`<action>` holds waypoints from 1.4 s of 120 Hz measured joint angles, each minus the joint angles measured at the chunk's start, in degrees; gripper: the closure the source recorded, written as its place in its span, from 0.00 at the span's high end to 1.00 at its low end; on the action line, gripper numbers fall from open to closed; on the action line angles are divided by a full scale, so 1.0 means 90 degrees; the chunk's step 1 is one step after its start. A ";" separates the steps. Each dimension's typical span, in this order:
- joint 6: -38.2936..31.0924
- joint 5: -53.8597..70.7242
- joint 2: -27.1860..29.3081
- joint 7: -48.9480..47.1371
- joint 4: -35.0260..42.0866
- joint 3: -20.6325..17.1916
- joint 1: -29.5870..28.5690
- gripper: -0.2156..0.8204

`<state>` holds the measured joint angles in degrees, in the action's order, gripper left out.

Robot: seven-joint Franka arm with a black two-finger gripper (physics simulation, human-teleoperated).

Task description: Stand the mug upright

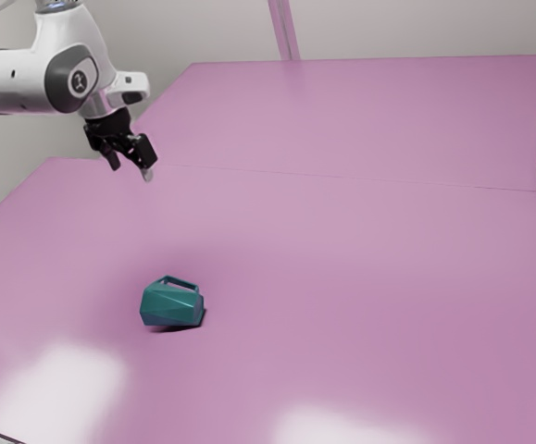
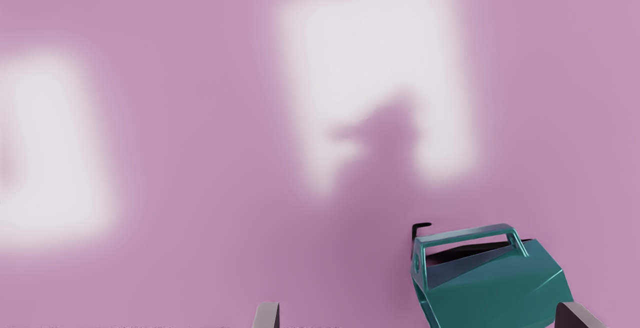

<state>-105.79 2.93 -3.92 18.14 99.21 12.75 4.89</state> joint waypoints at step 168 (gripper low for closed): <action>-0.0863 -0.4999 0.0245 0.2652 0.3948 0.0790 -0.0886 0.79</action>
<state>-113.55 -42.06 -1.72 42.00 134.74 19.86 -3.08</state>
